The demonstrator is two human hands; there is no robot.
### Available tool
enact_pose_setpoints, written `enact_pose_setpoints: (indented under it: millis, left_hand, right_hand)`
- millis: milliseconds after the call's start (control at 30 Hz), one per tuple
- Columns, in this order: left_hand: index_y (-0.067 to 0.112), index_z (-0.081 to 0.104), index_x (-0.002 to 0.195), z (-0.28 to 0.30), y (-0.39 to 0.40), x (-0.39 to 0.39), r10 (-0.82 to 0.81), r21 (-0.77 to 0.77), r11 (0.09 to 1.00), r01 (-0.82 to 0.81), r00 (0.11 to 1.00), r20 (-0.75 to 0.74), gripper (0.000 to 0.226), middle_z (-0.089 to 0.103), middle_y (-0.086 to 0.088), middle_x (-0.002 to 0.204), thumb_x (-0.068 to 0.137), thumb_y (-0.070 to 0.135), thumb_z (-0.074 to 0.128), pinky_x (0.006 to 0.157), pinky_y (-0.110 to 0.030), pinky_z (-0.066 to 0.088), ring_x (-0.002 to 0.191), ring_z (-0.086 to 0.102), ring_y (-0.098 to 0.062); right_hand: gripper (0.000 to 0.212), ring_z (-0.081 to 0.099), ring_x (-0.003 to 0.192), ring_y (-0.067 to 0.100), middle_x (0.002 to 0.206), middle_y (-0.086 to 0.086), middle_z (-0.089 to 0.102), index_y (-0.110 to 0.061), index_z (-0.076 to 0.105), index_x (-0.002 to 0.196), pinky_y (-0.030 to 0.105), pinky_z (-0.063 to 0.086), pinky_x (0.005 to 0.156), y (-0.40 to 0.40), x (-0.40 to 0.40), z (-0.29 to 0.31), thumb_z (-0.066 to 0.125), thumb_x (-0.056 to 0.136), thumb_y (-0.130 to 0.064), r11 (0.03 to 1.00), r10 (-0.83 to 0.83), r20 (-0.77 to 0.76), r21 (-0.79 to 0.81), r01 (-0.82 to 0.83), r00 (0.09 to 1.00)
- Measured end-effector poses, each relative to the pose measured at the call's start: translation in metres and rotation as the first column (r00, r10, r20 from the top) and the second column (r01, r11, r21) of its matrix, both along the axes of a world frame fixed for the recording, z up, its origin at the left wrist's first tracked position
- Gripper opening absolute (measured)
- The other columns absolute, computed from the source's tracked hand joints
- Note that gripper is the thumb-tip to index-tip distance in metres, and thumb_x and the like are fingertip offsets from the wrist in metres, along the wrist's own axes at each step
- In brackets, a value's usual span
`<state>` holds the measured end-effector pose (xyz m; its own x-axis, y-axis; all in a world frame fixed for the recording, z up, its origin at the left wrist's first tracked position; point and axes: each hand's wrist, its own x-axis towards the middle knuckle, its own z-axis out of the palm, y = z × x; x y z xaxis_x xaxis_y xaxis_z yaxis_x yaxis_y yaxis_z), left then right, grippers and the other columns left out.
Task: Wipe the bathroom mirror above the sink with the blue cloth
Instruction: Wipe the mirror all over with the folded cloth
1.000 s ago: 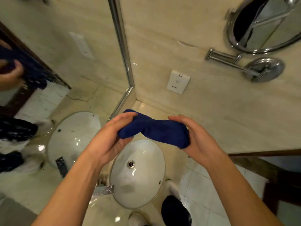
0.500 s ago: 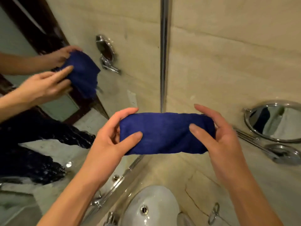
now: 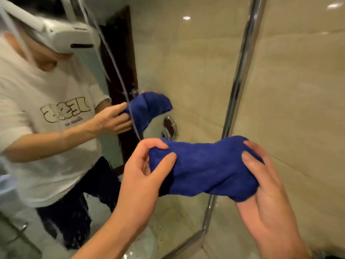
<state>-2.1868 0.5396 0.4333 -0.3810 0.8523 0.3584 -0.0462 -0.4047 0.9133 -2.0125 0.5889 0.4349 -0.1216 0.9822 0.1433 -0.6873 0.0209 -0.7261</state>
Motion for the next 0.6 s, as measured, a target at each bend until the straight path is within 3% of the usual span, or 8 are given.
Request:
enact_pose_setpoints:
  millis: [100, 200, 267, 400, 533, 600]
  left_hand:
    - [0.022, 0.064, 0.1, 0.025, -0.001, -0.019, -0.104, 0.095, 0.991, 0.09, 0.983, 0.15, 0.03, 0.069, -0.006, 0.105, 0.073, 0.013, 0.072, 0.071, -0.032, 0.054, 0.089, 0.066, -0.02]
    - [0.033, 0.065, 0.124, 0.044, -0.015, -0.036, -0.261, 0.104, 0.965, 0.239, 0.896, 0.358, 0.062, 0.069, -0.006, 0.121, 0.069, 0.003, 0.065, 0.072, -0.028, 0.059, 0.101, 0.07, -0.021]
    - [0.032, 0.065, 0.126, 0.064, -0.02, -0.049, -0.326, 0.102, 0.945, 0.311, 0.857, 0.399, 0.071, 0.068, -0.006, 0.125, 0.061, 0.005, 0.073, 0.081, -0.032, 0.059, 0.107, 0.069, -0.021]
    - [0.021, 0.076, 0.102, 0.093, -0.035, -0.077, -0.096, 0.001, 0.995, 0.099, 0.965, 0.242, 0.032, 0.075, 0.004, 0.106, 0.072, 0.014, 0.071, 0.08, -0.032, 0.051, 0.092, 0.071, -0.011]
    - [0.021, 0.069, 0.121, 0.124, -0.065, -0.085, -0.058, 0.102, 0.994, 0.031, 0.962, 0.266, 0.049, 0.072, 0.001, 0.118, 0.072, 0.012, 0.069, 0.079, -0.027, 0.058, 0.103, 0.07, -0.013]
    - [0.021, 0.061, 0.131, 0.146, -0.078, -0.093, 0.0, 0.146, 0.989, -0.035, 0.973, 0.232, 0.047, 0.071, 0.006, 0.12, 0.085, 0.009, 0.056, 0.094, -0.032, 0.055, 0.11, 0.067, -0.012]
  right_hand:
    - [0.043, 0.071, 0.098, 0.022, 0.11, 0.004, 0.073, -0.025, 0.062, 0.114, 0.031, 0.059, 0.071, -0.001, -0.016, 0.033, 0.053, 0.075, -0.011, 0.991, 0.122, -0.059, 0.067, -0.118, 0.991]
    - [0.057, 0.07, 0.103, 0.022, 0.117, 0.003, 0.071, -0.032, 0.065, 0.122, 0.034, 0.058, 0.08, -0.004, -0.037, 0.061, 0.053, 0.07, -0.01, 0.959, 0.267, -0.059, 0.12, -0.258, 0.962]
    - [0.062, 0.069, 0.101, 0.023, 0.117, 0.004, 0.071, -0.032, 0.068, 0.12, 0.033, 0.057, 0.082, -0.005, -0.05, 0.078, 0.056, 0.063, -0.01, 0.93, 0.341, -0.048, 0.163, -0.329, 0.939]
    - [0.061, 0.069, 0.098, 0.023, 0.115, 0.007, 0.071, -0.029, 0.069, 0.114, 0.033, 0.056, 0.082, -0.011, -0.077, 0.117, 0.047, 0.065, 0.0, 0.874, 0.419, -0.028, 0.284, -0.395, 0.907]
    - [0.058, 0.068, 0.091, 0.019, 0.104, 0.006, 0.072, -0.022, 0.068, 0.108, 0.028, 0.058, 0.077, -0.019, -0.111, 0.155, 0.046, 0.062, 0.005, 0.812, 0.459, 0.0, 0.406, -0.42, 0.888]
    - [0.058, 0.067, 0.092, 0.019, 0.105, 0.008, 0.071, -0.02, 0.067, 0.108, 0.028, 0.058, 0.078, -0.022, -0.128, 0.173, 0.043, 0.065, 0.01, 0.789, 0.479, 0.02, 0.429, -0.44, 0.878]
